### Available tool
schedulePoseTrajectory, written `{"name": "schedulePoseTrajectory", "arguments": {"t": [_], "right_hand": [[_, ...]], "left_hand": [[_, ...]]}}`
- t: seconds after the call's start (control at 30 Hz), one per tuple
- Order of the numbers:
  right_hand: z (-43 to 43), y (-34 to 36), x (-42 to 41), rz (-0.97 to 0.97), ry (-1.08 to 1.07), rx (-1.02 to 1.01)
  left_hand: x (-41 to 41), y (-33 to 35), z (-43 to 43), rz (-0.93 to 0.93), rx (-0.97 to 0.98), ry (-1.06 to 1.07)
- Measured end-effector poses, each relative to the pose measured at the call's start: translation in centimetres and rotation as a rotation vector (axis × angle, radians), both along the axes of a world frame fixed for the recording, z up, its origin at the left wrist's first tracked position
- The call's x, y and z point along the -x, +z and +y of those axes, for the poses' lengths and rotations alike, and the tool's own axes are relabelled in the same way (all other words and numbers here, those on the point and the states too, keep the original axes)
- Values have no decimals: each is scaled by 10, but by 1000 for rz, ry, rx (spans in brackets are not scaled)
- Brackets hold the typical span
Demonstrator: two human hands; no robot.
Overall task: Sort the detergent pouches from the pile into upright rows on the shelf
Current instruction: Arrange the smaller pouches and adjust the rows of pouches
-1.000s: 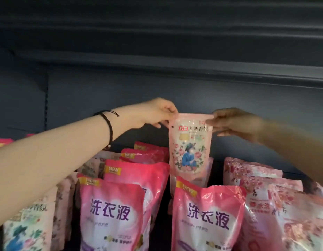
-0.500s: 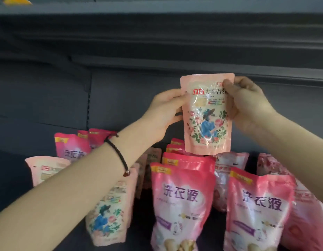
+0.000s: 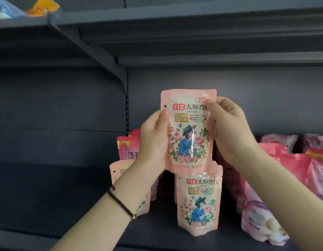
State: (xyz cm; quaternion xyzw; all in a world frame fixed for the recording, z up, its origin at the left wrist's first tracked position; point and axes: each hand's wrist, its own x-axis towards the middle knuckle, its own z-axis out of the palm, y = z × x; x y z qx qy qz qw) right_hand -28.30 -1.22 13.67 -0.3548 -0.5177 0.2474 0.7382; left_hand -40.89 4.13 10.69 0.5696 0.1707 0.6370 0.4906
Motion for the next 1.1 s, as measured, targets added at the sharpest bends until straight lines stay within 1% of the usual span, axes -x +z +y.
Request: {"name": "schedulePoseTrajectory", "arguments": {"t": [0.13, 0.23, 0.37, 0.5, 0.67, 0.8, 0.9, 1.1], "right_hand": [[-5, -46, 20, -130, -287, -64], [-3, -75, 26, -127, -389, -113], [-5, -100, 28, -193, -495, -104], [-9, -138, 24, -191, -516, -66], [-11, -175, 21, -155, -589, -2], [-3, -180, 11, -96, -471, 43], [6, -183, 4, -85, -417, 76], [27, -187, 3, -67, -438, 39]], "left_hand": [[4, -33, -5, 42, -34, 58], [1, -56, -10, 52, -29, 78], [-3, -82, -20, 10, -6, 81], [-15, -116, -32, -17, 66, 44], [-37, -152, -41, -11, 272, -82], [-53, -159, -39, -17, 196, -49], [-59, -160, -31, -35, 178, 10], [-66, -161, 1, -42, 157, 50]]}}
